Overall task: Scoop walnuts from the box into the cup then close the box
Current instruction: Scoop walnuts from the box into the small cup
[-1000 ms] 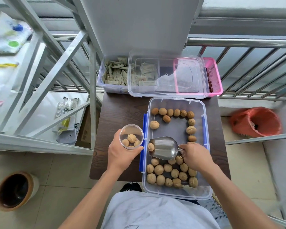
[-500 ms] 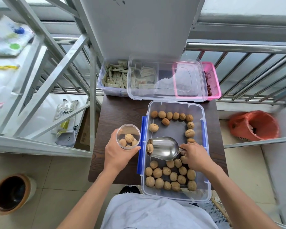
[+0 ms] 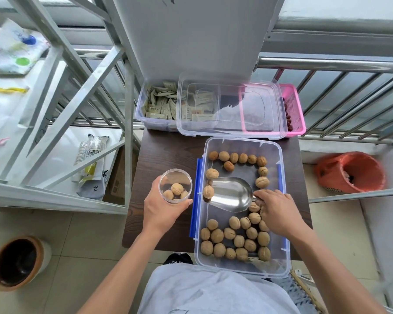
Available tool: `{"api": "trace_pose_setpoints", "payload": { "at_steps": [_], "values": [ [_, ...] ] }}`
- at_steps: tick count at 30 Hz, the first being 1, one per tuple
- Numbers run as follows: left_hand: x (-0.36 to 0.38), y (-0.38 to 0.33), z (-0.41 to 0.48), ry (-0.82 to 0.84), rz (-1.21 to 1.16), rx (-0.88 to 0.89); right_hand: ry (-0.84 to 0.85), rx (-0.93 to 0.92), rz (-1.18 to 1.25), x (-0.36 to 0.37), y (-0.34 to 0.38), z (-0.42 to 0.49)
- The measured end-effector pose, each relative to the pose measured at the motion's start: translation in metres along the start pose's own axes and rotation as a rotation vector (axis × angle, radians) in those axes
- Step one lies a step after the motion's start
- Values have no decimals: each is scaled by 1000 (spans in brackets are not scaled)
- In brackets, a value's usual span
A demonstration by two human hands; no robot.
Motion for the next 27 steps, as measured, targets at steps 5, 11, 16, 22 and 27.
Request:
{"api": "trace_pose_setpoints", "payload": {
  "at_steps": [5,11,16,22,27],
  "values": [
    [9,-7,-1,4,-7,24,-33,45,127,-14,-7,-5],
    [9,-17,-4,-1,36,99,-71,28,106,-56,1,-16],
    [9,-23,-6,18,45,145,-102,-67,160,-105,38,-30],
    [8,-28,-10,13,17,179,-98,-106,32,-134,73,-36],
    [6,-27,-14,3,29,171,-104,-120,54,-139,80,-39]
  ]
}}
Point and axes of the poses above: each hand's wrist, its own z-axis towards the middle knuckle, its own x-axis out of the palm, y = z × x, the point moved 6 cm from there along z, towards the middle knuckle, and after that the axes turned 5 degrees about -x, right-handed, at the moved point
